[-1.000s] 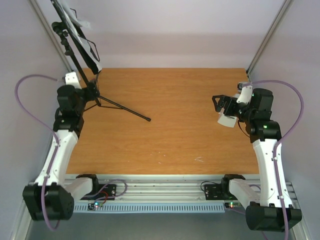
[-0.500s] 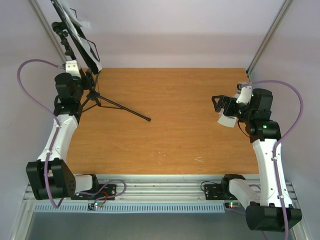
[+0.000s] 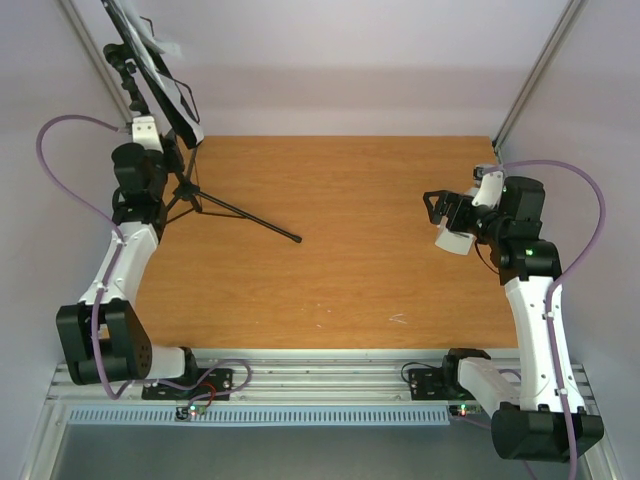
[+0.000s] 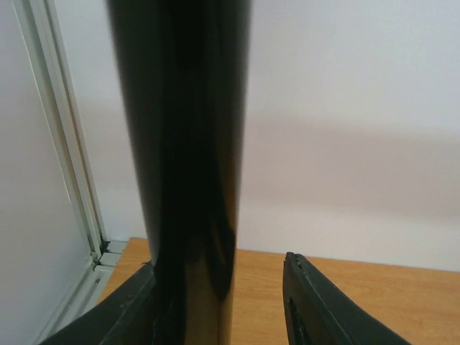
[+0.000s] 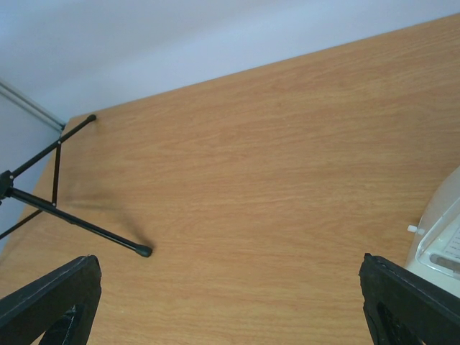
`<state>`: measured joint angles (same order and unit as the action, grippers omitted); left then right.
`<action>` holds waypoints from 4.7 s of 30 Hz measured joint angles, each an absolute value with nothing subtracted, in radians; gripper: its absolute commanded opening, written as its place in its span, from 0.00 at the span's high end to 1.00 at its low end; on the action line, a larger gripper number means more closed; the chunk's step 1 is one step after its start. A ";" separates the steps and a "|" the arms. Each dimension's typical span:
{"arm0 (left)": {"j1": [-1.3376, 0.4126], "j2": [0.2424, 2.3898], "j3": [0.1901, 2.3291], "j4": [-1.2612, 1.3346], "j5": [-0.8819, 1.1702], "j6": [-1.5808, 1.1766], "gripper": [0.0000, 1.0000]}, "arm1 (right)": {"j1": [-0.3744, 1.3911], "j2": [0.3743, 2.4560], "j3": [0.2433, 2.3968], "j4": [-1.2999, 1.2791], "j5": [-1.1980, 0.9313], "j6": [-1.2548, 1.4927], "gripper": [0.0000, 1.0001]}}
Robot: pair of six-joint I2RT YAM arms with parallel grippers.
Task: Pack up the instrument practice props
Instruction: Move the music stand to the center of the board.
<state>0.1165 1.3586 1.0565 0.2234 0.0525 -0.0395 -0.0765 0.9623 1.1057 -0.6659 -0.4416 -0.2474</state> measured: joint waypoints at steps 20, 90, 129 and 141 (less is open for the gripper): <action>0.124 1.400 1.052 0.302 0.044 -0.017 1.00 | -0.076 0.971 1.101 -0.666 -0.434 -0.248 0.02; -0.342 1.377 0.950 0.497 0.257 -0.007 1.00 | 0.173 0.972 1.100 -0.699 -0.412 -0.289 0.04; -0.398 0.748 0.554 -0.173 0.012 -0.382 0.01 | 0.886 1.458 0.847 -0.591 0.055 -0.151 0.06; -0.398 0.679 0.585 -0.436 0.018 -0.415 0.01 | 0.747 1.533 0.850 -0.554 0.063 -0.186 0.06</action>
